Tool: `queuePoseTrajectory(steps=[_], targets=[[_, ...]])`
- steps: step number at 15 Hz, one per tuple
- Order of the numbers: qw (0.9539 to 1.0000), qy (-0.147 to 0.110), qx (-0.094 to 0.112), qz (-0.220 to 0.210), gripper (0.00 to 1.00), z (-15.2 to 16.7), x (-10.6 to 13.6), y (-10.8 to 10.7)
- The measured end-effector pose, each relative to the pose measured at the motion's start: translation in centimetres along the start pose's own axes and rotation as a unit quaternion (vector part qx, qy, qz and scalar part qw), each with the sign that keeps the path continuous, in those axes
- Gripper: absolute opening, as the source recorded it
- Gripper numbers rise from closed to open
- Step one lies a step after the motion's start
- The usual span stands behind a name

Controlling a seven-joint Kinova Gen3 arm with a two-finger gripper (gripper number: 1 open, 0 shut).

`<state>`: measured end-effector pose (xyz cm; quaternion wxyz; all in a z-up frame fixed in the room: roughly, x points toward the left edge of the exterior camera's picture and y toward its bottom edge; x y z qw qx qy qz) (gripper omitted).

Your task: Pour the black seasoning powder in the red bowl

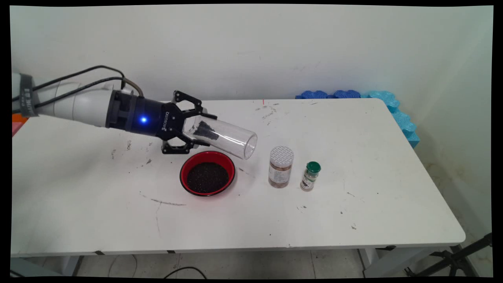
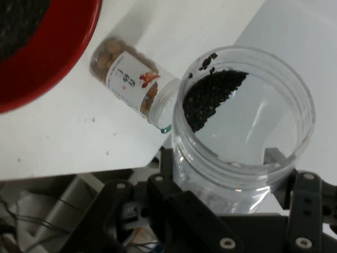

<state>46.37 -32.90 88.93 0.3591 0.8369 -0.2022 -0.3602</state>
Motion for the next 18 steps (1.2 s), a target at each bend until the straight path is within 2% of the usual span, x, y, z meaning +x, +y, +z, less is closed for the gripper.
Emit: queuePoseTrajectory(steps=[2, 4, 8, 9, 12, 13, 15, 18], targets=[[0.9989, 0.001, 0.007, 0.047, 0.0, -0.1, -0.2, 0.8], [0.995, 0.0, 0.014, 0.099, 0.0, -0.1, -0.5, 1.7], [0.9808, -0.007, 0.025, 0.193, 0.0, -0.4, -1.3, 3.1], [0.9759, -0.009, 0.027, 0.216, 0.0, -0.5, -1.5, 3.4], [0.9566, -0.022, 0.036, 0.288, 0.0, -0.8, -2.2, 4.3], [0.9485, -0.028, 0.039, 0.313, 0.0, -0.8, -2.5, 4.5], [0.9309, -0.037, 0.042, 0.361, 0.0, -0.9, -3.1, 5.0], [0.902, -0.044, 0.045, 0.427, 0.0, -1.0, -3.8, 5.8]])
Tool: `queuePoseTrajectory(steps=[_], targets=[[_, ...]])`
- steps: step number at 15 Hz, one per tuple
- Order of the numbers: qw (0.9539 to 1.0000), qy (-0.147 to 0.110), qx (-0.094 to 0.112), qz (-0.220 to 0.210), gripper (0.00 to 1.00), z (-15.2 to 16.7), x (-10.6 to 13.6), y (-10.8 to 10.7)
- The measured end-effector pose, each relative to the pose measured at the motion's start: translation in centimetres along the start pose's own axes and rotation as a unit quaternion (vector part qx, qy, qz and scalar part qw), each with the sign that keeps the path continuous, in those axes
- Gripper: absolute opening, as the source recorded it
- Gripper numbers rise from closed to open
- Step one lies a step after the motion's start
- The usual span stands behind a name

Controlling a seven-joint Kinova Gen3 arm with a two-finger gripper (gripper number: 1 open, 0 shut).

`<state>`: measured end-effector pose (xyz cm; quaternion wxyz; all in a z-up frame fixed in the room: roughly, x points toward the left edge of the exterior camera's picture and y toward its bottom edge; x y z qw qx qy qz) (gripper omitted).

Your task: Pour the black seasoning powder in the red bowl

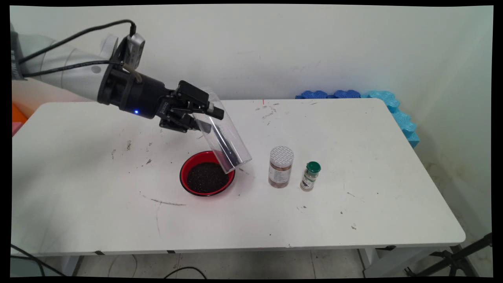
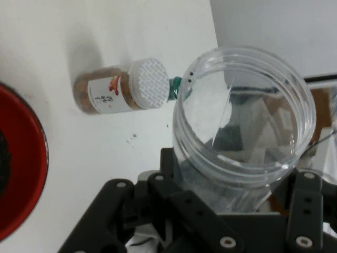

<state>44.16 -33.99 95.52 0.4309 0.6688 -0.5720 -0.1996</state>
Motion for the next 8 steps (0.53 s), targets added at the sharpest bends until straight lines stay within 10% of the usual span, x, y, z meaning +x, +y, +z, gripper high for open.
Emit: queuePoseTrajectory(steps=[8], targets=[[0.9883, -0.015, 0.009, 0.151, 0.0, -0.1, 0.0, 2.0]])
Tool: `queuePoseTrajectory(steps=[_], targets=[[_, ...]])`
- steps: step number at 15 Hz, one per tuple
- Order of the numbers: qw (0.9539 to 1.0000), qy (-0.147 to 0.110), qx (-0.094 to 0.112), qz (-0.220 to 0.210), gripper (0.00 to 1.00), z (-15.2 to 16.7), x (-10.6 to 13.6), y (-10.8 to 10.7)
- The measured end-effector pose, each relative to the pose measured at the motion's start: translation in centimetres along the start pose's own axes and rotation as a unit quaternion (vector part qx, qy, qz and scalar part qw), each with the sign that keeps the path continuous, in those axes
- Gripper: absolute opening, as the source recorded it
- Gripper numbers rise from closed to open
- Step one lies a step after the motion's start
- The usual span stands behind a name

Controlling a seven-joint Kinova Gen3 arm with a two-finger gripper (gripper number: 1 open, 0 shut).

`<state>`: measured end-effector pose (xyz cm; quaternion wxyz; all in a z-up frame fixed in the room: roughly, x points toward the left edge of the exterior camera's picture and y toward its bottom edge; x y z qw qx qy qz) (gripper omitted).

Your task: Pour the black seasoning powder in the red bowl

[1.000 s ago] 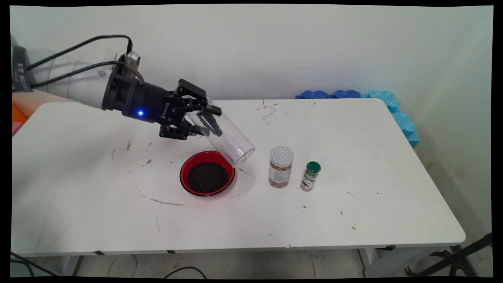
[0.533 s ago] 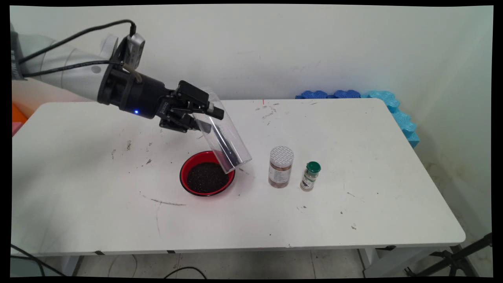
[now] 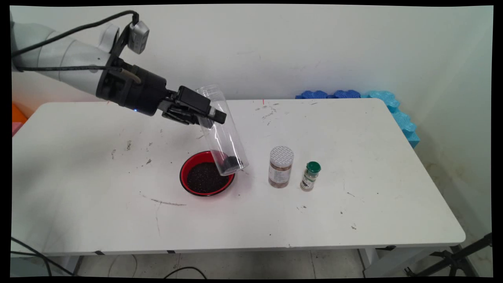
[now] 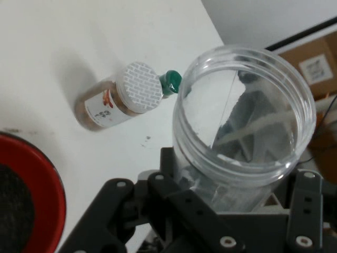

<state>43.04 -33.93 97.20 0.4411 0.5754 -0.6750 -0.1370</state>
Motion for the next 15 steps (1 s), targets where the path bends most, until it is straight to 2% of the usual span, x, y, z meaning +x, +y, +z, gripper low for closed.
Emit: queuePoseTrajectory(steps=[2, 5, 9, 15], targets=[[0.9993, -0.005, 0.005, 0.037, 0.0, 0.0, 0.2, 0.5], [0.9959, -0.01, 0.009, 0.089, 0.0, 0.0, 0.6, 1.1], [0.9853, -0.009, 0.012, 0.17, 0.0, 0.2, 1.3, 2.1], [0.9737, 0.005, 0.013, 0.228, 0.0, 0.6, 1.8, 3.4]])
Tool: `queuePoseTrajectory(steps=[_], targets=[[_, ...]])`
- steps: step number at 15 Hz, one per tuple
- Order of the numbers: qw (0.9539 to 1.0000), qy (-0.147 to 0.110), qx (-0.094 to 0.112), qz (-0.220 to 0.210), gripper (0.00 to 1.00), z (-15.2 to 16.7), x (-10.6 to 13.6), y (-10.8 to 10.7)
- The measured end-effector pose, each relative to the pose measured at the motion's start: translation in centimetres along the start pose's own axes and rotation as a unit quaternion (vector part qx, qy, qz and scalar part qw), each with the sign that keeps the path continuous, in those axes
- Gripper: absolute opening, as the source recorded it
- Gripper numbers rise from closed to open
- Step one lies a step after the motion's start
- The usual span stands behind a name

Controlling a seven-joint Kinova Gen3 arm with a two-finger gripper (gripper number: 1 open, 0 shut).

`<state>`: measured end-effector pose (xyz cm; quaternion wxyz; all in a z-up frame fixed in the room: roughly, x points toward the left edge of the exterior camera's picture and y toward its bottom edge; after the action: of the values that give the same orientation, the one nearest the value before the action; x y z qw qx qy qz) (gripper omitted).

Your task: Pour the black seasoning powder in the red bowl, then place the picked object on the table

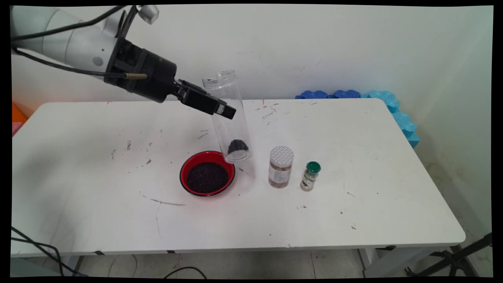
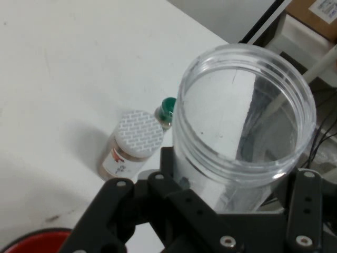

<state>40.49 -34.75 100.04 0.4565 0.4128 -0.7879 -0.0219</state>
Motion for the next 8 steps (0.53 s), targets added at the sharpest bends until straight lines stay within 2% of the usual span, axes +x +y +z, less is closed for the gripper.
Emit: queuePoseTrajectory(steps=[5, 8], targets=[[0.9972, 0.0, 0.004, 0.074, 0.0, 0.37, -0.04, 0.73], [0.9947, -0.001, 0.007, 0.103, 0.0, 0.56, -0.23, 1.07]])
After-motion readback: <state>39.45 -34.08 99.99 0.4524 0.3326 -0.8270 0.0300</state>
